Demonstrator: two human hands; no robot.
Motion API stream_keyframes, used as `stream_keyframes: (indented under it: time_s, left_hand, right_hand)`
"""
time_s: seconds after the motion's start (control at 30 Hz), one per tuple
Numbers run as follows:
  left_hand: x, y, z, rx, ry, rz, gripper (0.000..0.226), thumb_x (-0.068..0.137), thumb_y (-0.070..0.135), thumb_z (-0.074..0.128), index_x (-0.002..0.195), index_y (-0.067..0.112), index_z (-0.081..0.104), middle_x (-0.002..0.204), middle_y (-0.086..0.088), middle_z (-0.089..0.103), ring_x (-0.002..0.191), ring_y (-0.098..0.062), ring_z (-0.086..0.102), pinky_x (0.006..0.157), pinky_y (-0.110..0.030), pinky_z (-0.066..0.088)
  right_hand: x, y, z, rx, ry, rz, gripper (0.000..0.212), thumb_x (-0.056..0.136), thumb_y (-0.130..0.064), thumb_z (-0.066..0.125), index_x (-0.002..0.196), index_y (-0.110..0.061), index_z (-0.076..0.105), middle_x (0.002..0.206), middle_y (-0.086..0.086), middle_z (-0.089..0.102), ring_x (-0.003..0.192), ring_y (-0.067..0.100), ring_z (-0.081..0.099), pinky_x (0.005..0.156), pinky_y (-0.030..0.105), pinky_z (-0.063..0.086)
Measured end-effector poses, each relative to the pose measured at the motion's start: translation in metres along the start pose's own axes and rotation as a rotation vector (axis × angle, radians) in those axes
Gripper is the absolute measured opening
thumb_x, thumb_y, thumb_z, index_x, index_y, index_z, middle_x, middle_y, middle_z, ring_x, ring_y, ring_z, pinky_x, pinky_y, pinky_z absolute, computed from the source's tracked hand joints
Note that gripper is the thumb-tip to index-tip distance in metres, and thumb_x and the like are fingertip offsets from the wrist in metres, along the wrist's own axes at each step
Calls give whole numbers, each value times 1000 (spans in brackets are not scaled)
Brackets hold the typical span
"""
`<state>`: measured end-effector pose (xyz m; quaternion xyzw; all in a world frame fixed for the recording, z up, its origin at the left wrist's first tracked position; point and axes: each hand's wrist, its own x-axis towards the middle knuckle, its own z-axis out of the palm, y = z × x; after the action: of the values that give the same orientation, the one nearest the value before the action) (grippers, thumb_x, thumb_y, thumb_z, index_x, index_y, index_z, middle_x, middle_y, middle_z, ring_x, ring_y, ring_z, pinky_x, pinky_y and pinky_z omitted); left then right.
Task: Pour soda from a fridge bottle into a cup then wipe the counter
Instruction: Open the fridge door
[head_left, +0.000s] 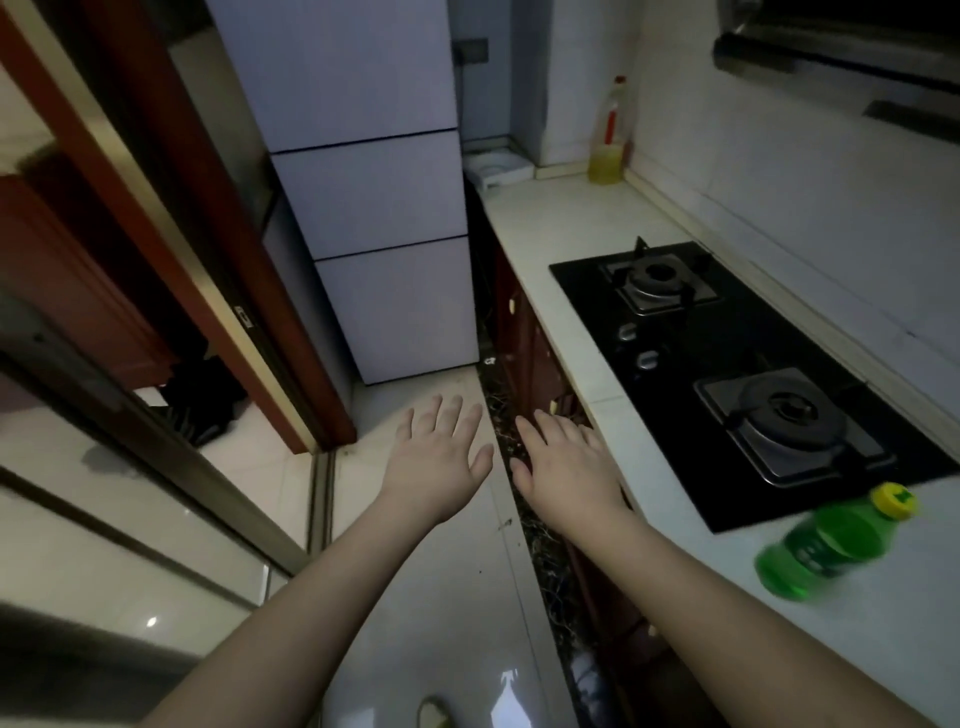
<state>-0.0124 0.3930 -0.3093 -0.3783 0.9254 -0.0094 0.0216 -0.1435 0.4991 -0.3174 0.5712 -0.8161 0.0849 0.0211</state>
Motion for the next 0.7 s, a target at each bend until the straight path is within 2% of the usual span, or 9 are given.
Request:
stream_keyframes:
  time_s: [0.07,0.2,0.5,0.6,0.7]
  left_hand:
    - [11,-25,-1,-23,8,-22,63,98,55,13,155,27,15,163,0,13,150,-23,6,119,-51,4]
    - [36,-80,-7,-61,1,-59,58,100,51,18,151,25,27,162,0,19,150,-22,10,120,-51,8]
    - [90,-180,-16,-112,25,-100,54,101,47,23,149,24,31,161,1,21,149,-21,12,120,-50,12]
    - [106,-199,-15,-124,9,-114,54,101,46,24,150,24,31,161,1,22,149,-21,12,120,-49,12]
    - [129,-214,-15,-126,20,-116,50,101,40,28,148,22,34,157,0,30,148,-20,16,121,-48,12]
  right_hand:
    - [23,-18,3,-4,20,-3,54,94,-42,45,141,-16,44,142,9,48,127,28,46,105,46,35]
    - [73,-52,10,-16,38,-35,53,92,-41,48,138,-16,48,136,8,53,124,27,49,104,45,36]
    - [168,-109,21,-39,84,-65,50,84,-41,61,127,-15,59,125,8,62,114,27,58,93,44,47]
    - [194,-117,23,-40,86,-79,52,84,-40,60,128,-13,57,124,8,62,114,27,58,94,44,46]
    - [226,-121,25,-46,71,-109,55,87,-39,54,135,-13,51,132,8,56,120,26,53,100,45,42]
